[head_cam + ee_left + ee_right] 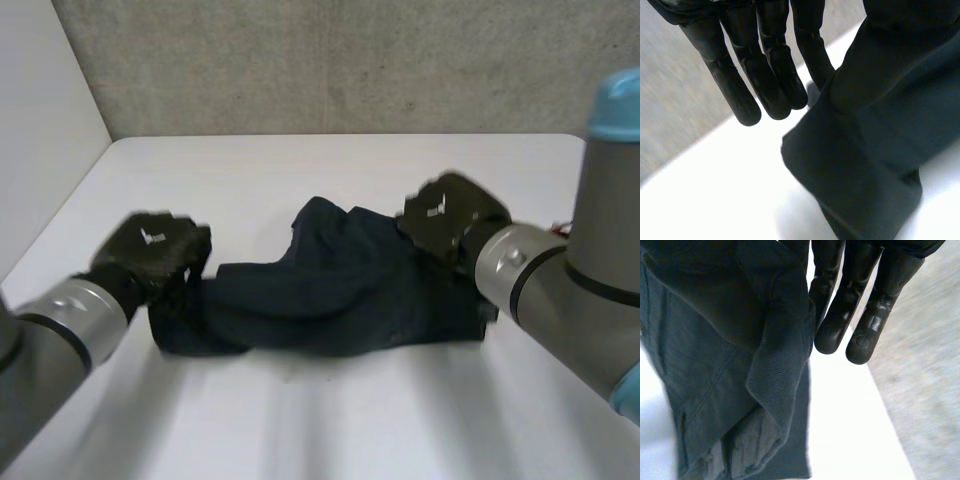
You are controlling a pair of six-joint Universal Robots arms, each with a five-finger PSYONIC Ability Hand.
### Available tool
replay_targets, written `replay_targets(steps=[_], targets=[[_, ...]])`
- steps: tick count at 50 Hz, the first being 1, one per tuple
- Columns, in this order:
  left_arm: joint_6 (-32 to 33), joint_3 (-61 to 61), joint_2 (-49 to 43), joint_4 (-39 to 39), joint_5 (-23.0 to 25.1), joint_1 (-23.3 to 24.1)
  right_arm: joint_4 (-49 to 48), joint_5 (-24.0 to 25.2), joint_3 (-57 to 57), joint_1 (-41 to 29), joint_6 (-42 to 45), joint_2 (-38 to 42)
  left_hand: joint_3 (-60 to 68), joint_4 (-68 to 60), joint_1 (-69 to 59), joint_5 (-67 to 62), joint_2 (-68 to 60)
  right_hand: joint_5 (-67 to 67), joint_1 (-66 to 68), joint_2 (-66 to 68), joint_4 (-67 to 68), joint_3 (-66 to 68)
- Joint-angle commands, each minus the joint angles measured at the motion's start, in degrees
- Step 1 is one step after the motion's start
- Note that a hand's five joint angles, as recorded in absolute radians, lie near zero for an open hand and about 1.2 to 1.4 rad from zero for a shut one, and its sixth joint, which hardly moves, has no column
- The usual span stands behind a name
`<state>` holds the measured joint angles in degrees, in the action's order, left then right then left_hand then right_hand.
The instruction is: Fold the shorts.
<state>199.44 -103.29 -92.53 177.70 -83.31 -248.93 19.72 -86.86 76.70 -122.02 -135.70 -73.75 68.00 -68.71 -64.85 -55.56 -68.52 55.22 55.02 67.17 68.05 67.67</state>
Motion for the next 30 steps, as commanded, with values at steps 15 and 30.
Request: replay_targets(steps=[15, 30], targets=[[0.4, 50.2, -27.7, 23.9, -9.8, 2.0, -43.1, 0.6, -21.0, 2.9, 0.4, 15.0, 12.0, -11.3, -15.1, -14.4, -11.5, 14.8, 25.0, 12.8, 11.9, 12.3], [-1.5, 39.0, -15.4, 35.4, -16.4, 2.6, -58.0, 1.8, -16.5, 4.4, -6.6, 9.9, 12.0, -11.3, -15.1, -14.4, -11.5, 14.8, 25.0, 12.8, 11.9, 12.3]])
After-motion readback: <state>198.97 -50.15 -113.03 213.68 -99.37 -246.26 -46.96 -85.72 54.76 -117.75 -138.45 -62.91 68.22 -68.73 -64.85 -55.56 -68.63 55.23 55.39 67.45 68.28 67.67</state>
